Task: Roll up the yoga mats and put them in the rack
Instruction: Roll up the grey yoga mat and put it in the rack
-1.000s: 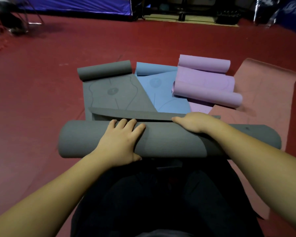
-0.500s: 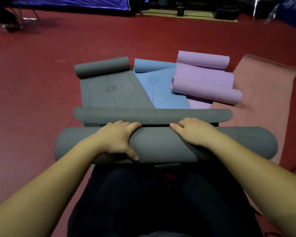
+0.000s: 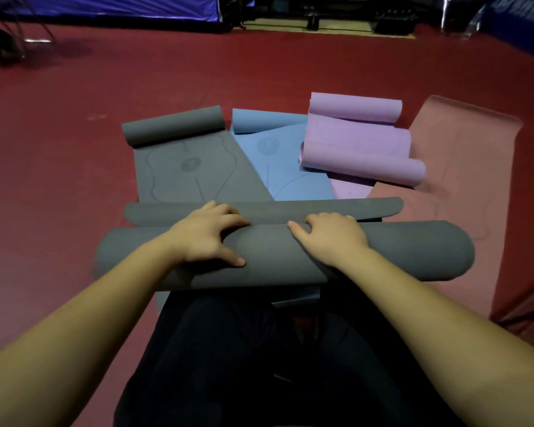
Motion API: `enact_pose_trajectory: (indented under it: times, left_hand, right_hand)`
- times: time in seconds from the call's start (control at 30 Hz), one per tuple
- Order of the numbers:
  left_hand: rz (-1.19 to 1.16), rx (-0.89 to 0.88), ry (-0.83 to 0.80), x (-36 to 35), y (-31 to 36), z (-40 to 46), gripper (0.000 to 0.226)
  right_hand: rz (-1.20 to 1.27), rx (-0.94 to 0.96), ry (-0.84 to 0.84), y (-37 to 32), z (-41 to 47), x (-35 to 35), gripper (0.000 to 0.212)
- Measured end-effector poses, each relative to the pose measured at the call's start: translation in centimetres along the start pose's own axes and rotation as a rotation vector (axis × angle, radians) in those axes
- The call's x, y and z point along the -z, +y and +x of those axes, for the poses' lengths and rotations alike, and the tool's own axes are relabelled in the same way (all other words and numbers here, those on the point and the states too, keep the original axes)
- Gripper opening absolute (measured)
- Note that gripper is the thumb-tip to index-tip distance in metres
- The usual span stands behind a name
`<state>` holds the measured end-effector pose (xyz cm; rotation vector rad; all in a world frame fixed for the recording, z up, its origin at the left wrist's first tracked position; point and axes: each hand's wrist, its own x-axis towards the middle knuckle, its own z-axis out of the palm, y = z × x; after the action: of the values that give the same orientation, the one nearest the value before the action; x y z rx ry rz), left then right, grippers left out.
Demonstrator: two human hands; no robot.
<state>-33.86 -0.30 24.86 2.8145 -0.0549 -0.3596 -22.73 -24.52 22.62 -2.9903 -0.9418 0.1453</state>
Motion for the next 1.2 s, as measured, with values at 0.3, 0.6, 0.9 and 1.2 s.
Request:
enact_pose_trajectory:
  times: [0.3, 0.6, 0.9, 1.2]
  left_hand:
    - [0.526, 0.096, 0.262, -7.4, 3.6, -2.8, 0.131]
    - [0.536, 0.038, 0.337, -4.9, 4.1, -2.8, 0.113]
    - [0.478, 0.010, 0.283, -5.3, 4.6, -5.2, 0.111]
    - [0.348, 0.023, 0.108, -2.9, 3.6, -2.3, 0.115]
  right_hand:
    - [0.091, -0.039, -0.214, 0.3, 3.0, 1.1, 0.073]
    - [0.137, -0.047, -0.317, 0.5, 2.8, 3.4, 0.072]
    - [0.164, 0.011, -0.410, 0.6, 1.2, 3.1, 0.062]
    - [0.076, -0.070, -0.077, 0.8, 5.6, 1.8, 0.032]
